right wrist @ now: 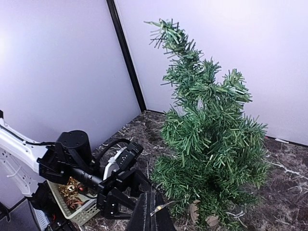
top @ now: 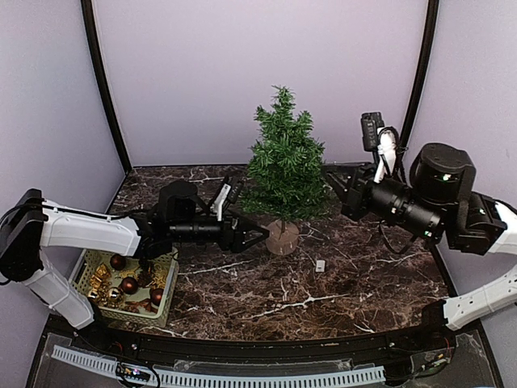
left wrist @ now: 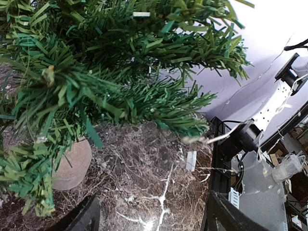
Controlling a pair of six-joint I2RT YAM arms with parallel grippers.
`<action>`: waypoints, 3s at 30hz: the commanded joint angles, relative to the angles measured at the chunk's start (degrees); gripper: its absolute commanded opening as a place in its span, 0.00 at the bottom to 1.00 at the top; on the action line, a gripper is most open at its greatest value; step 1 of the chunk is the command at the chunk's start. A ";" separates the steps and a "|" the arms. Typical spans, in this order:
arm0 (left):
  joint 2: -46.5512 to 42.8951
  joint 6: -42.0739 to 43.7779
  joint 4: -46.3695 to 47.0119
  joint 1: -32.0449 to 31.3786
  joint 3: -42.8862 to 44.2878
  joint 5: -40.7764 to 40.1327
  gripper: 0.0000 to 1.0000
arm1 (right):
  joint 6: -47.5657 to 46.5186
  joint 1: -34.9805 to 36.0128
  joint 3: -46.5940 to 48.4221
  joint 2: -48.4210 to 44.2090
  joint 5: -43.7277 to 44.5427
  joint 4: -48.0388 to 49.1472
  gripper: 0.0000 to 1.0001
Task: Decorate the small christmas tree
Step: Pass from the right arm to the left
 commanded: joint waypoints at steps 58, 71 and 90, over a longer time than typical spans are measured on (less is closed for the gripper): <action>-13.44 3.82 4.57 -2.36 8.05 18.09 0.86 | -9.04 -0.46 4.27 7.30 -35.86 9.56 0.00; -11.33 6.01 1.37 -4.85 9.79 10.35 0.58 | -8.42 -0.48 2.94 6.41 -36.01 11.99 0.00; -2.86 9.72 -1.56 -9.15 9.29 4.71 0.46 | -7.46 -0.47 0.54 4.93 -33.57 14.48 0.00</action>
